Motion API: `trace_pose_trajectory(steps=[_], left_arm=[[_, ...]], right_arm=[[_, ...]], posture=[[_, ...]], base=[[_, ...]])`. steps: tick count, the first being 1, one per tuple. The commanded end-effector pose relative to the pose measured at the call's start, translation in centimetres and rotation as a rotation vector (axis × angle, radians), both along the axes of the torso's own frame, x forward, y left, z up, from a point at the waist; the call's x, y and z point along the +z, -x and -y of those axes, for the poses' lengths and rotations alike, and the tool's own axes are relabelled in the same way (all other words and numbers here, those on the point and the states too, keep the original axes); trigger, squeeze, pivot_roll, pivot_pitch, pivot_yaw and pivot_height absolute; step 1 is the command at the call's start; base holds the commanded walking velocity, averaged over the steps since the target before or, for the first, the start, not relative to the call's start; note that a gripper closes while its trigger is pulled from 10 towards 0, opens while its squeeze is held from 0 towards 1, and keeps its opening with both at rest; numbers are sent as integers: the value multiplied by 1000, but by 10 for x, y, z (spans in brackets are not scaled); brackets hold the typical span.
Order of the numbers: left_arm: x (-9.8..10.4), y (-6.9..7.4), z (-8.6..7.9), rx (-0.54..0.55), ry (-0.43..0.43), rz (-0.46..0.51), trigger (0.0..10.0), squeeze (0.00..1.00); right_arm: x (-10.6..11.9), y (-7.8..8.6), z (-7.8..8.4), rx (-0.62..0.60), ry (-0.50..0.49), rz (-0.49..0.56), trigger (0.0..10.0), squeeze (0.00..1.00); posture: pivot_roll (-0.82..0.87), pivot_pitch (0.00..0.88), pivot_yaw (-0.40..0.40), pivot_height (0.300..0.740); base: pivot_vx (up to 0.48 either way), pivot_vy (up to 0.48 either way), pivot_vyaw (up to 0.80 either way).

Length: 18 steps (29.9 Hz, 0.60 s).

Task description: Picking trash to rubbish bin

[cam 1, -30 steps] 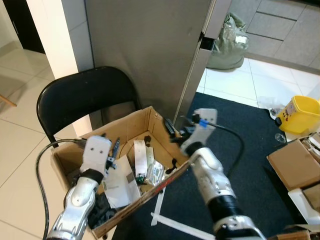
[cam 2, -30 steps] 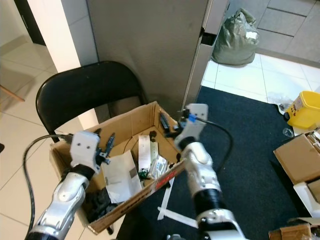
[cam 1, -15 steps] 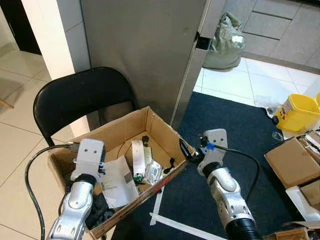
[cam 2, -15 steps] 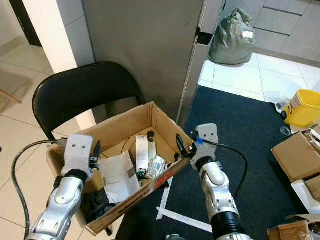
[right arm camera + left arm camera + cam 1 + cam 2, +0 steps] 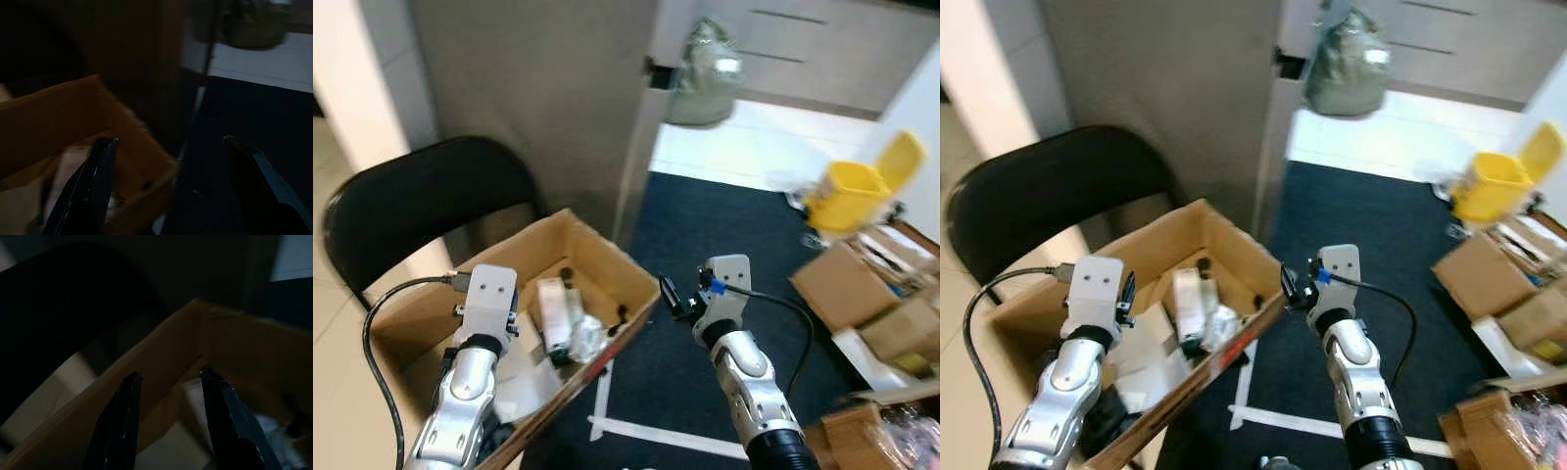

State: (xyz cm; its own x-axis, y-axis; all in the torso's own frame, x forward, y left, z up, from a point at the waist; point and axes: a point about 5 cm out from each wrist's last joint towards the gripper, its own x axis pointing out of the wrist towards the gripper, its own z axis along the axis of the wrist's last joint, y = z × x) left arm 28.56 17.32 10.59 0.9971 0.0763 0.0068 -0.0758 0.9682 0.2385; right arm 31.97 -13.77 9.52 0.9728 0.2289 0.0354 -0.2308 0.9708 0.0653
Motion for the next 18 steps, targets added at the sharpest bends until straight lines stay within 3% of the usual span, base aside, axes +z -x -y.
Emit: trace_pose_trajectory(steps=[1, 18], left_arm=[[-6, 1, 3, -3, 14, -36, 10000, 0], [-6, -10, 15, -61, 39, -73, 10000, 0]], right_arm=[[-9, 4, 1, -13, -7, -44, 10000, 0], [-9, 6, 5, -59, -38, -48, 10000, 0]], posture=[[13, 91, -97, 740], [-1, 99, -44, 740]], base=[[0, 0, -563], [0, 0, -690]])
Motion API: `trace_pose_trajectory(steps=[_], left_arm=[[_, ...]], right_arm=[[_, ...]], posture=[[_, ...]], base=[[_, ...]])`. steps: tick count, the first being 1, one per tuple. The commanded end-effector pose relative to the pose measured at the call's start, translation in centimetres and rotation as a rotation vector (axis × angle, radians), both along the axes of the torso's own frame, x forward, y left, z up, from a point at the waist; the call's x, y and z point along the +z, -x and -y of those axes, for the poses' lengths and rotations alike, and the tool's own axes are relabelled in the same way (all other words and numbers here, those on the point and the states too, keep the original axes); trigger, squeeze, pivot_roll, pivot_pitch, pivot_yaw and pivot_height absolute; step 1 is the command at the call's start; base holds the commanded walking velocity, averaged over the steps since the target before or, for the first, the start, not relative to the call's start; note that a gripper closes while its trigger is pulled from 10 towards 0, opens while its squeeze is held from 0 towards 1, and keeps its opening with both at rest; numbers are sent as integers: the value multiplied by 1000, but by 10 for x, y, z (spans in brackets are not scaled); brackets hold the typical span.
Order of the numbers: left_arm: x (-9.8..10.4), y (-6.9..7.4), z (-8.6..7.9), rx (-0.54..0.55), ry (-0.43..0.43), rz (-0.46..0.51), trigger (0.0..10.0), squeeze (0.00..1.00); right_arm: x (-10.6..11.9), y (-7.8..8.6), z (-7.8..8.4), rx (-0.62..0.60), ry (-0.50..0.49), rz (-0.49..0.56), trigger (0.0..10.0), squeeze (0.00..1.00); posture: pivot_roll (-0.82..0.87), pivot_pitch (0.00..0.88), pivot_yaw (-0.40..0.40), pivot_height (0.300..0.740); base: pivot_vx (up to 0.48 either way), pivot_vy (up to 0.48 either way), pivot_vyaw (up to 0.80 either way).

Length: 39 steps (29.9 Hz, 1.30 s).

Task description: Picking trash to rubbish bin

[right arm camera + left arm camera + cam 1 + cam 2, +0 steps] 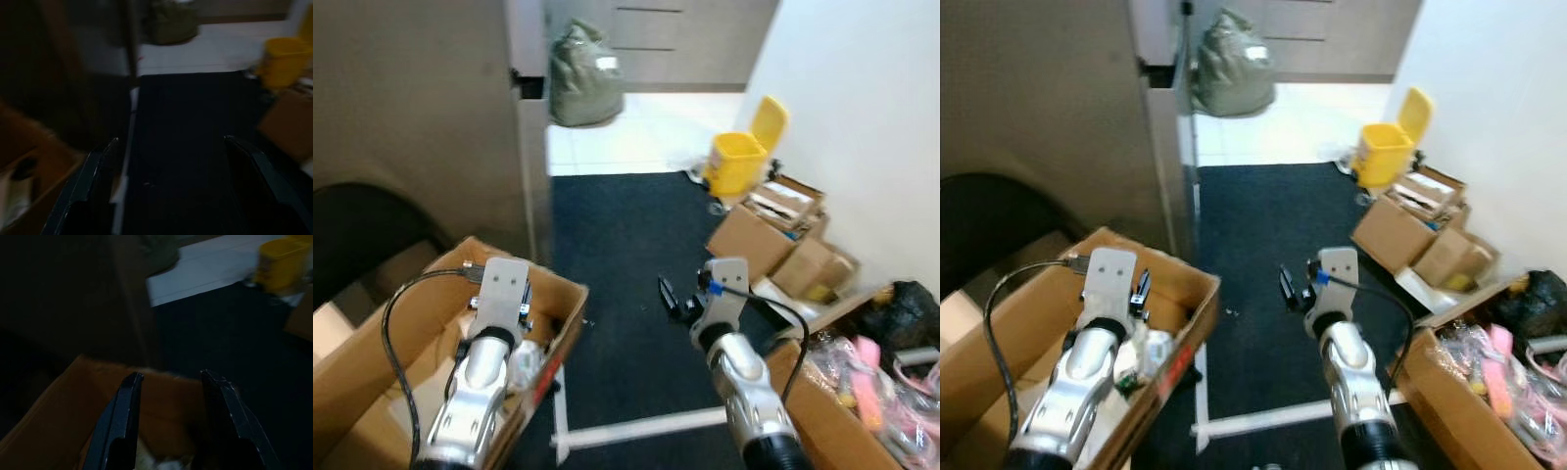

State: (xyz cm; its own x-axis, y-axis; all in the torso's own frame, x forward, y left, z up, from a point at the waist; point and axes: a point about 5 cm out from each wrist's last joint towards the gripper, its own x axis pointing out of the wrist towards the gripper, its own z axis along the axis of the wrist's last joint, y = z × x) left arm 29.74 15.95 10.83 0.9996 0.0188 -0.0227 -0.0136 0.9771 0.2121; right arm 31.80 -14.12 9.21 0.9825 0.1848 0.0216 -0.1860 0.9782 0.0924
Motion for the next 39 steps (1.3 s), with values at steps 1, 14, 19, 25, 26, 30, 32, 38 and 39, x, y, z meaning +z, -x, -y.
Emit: trace_pose_trajectory(steps=[1, 14, 19, 25, 26, 30, 32, 38, 39], left_arm=[[-9, 1, 1, -5, 13, -47, 10000, 0], [-10, -3, -7, 1, 22, -61, 10000, 0], [-10, -7, -14, 19, 18, -64, 10000, 0], [-11, -12, -12, 17, 13, -71, 10000, 0], [-12, -12, -9, 7, 13, -78, 10000, 0], [-16, -13, -1, -10, 24, -88, 10000, 0], [-17, -14, 1, -10, 28, -90, 10000, 0], [-19, -14, 0, 11, 27, -96, 10000, 0], [-16, -15, -1, 16, 26, -88, 10000, 0]], right_arm=[[-7, 4, 1, -15, -14, -29, 10000, 0], [-12, 12, -6, -38, -40, -53, 10000, 0], [-15, 15, -13, -24, -41, -65, 10000, 0], [-14, 14, -5, -43, -35, -68, 10000, 0], [-12, 14, 0, -56, -33, -62, 10000, 0], [-8, 14, 9, -82, -29, -57, 10000, 0], [-8, 14, 11, -82, -23, -58, 10000, 0], [-6, 11, 7, -50, -16, -61, 10000, 0], [-5, 10, 6, -51, -23, -59, 10000, 0]], posture=[[-1, 99, -44, 740], [-4, 116, -30, 740], [-8, 123, -36, 740], [-25, 123, -20, 740], [-41, 122, -14, 740], [-50, 128, -31, 740], [-59, 129, -43, 740], [-47, 136, -35, 740], [-31, 133, -33, 740]], base=[[0, 0, -706], [0, 0, -701], [0, 0, -700], [0, 0, -690], [0, 0, -681], [0, 0, -681], [0, 0, -681], [0, 0, -681], [0, 0, -681]])
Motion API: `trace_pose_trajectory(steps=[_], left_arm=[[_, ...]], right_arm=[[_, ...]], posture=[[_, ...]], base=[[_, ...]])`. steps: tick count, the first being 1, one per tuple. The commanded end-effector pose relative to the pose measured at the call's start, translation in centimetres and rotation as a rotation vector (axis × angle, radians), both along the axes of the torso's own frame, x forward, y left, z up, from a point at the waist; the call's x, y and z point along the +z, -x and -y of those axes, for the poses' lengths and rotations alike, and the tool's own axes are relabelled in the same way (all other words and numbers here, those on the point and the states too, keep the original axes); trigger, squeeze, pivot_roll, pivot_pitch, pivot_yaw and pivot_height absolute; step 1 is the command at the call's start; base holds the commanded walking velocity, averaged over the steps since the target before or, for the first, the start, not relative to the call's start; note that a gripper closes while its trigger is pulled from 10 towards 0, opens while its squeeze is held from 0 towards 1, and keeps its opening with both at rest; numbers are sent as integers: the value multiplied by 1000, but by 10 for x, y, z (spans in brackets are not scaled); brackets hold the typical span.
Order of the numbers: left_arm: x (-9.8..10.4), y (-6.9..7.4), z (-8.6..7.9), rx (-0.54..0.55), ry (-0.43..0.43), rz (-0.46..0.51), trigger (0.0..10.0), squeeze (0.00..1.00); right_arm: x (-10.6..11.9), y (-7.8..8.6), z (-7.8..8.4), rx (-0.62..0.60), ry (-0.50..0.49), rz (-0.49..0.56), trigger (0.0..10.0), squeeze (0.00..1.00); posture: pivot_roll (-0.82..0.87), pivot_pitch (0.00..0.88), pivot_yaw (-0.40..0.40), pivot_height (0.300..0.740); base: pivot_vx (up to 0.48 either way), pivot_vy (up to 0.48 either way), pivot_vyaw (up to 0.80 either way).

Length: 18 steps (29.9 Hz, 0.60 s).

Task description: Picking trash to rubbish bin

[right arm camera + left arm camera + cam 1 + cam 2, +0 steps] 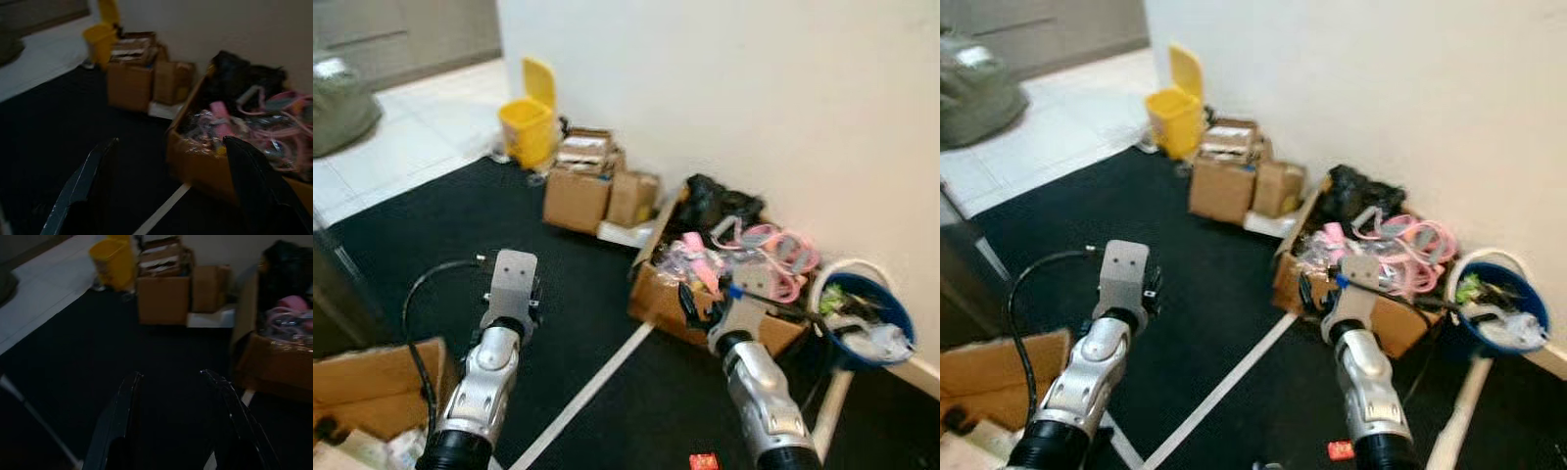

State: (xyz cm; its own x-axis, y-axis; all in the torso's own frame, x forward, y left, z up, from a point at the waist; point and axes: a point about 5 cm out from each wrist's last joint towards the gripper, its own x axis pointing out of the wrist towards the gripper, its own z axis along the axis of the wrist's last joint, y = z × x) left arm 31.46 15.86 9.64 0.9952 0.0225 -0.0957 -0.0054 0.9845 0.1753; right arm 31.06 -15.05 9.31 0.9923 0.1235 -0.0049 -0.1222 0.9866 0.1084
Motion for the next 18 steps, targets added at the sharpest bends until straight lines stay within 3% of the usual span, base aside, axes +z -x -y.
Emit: trace_pose_trajectory(steps=[1, 18], left_arm=[[-2, 2, -3, 11, -7, -7, 10000, 0], [6, -5, -15, 26, -37, 14, 10000, 0]], right_arm=[[-6, 1, -4, 8, -21, -30, 10000, 0], [-8, -2, -15, 15, -48, -45, 10000, 0]], posture=[[-24, 143, -29, 740], [3, 135, -17, 740]], base=[[0, 0, -688], [0, 0, -688]])
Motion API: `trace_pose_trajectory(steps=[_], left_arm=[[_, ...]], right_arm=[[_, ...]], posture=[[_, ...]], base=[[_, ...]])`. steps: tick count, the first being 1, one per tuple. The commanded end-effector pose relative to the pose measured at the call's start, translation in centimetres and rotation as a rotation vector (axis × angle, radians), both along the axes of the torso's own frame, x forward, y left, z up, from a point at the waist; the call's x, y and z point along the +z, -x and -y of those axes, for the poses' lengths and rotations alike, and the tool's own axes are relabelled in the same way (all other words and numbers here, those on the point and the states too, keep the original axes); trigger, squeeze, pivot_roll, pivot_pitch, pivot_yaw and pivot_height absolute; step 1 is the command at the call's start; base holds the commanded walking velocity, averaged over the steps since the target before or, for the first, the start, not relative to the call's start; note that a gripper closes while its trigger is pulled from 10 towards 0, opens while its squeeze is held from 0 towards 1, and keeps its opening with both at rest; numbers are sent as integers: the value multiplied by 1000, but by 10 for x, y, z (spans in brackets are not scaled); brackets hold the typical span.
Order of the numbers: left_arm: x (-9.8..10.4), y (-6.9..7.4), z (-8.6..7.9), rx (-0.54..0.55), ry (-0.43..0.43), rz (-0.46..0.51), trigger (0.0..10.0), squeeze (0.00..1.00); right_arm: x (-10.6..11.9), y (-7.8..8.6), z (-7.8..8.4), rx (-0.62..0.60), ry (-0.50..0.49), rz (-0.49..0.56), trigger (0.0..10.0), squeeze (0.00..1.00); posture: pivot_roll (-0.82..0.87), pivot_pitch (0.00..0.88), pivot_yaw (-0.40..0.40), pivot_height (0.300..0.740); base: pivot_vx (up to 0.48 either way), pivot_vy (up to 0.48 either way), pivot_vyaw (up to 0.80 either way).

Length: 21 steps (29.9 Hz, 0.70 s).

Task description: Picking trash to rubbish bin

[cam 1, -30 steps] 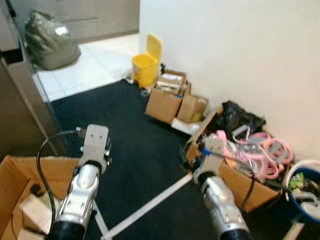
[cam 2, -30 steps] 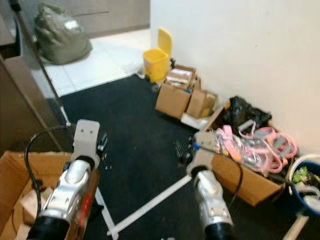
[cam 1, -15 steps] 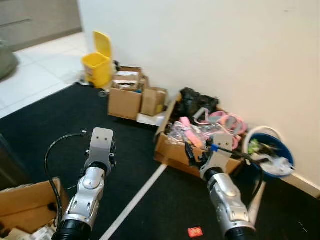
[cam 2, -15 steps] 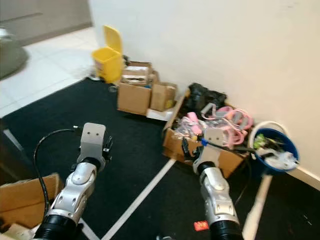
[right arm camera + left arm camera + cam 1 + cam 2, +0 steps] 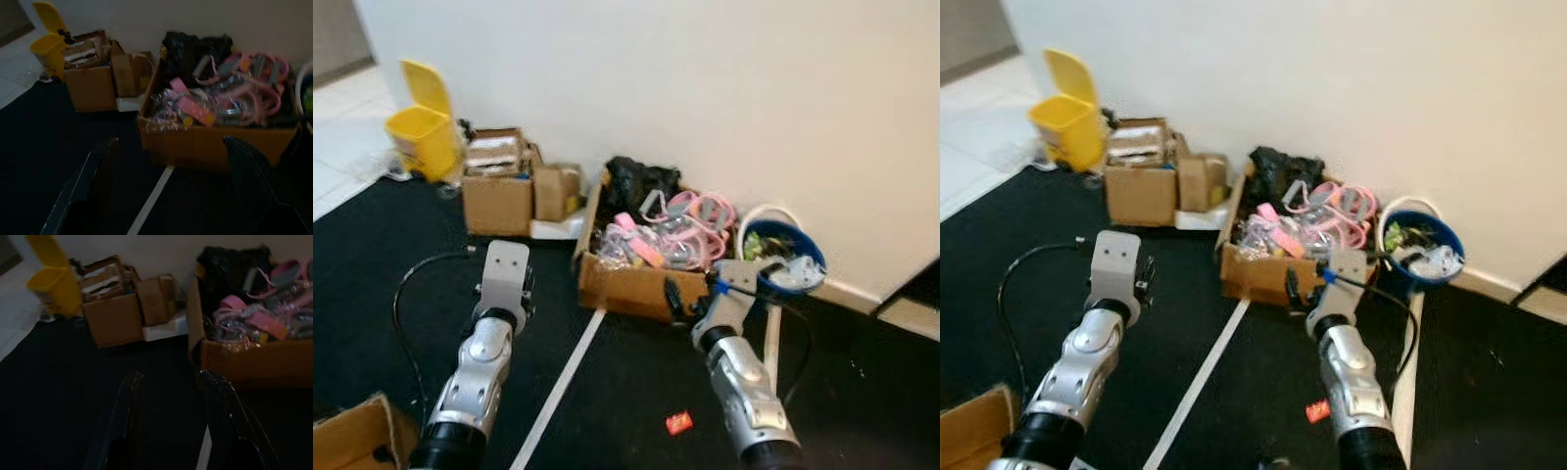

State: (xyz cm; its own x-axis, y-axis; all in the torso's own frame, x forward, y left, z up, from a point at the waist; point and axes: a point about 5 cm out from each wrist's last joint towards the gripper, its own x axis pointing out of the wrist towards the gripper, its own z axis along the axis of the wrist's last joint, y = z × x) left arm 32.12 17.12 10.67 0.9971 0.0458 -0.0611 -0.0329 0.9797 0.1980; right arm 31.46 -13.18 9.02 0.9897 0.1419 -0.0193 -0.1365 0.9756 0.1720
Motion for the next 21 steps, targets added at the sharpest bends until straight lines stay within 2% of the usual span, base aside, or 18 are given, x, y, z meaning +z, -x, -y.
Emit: trace_pose_trajectory(steps=[1, 10, 15, 21], left_arm=[[-5, 1, -5, 11, -12, -22, 10000, 0], [-7, -2, -5, 20, -5, -27, 10000, 0], [-8, -3, -6, 28, 32, -30, 10000, 0], [-18, 0, -9, 32, 15, -64, 10000, 0]], right_arm=[[-5, 1, 1, 5, 15, -23, 10000, 0], [-6, 1, 3, -9, 15, -23, 10000, 0], [-5, 3, 0, 2, 18, -7, 10000, 0], [-11, 5, 8, -27, 39, -25, 10000, 0]], posture=[[3, 136, -19, 740], [-6, 120, 4, 740], [-19, 102, 21, 740], [-18, 101, 19, 740]], base=[[0, 0, -688], [0, 0, -689], [0, 0, -704], [0, 0, -759]])
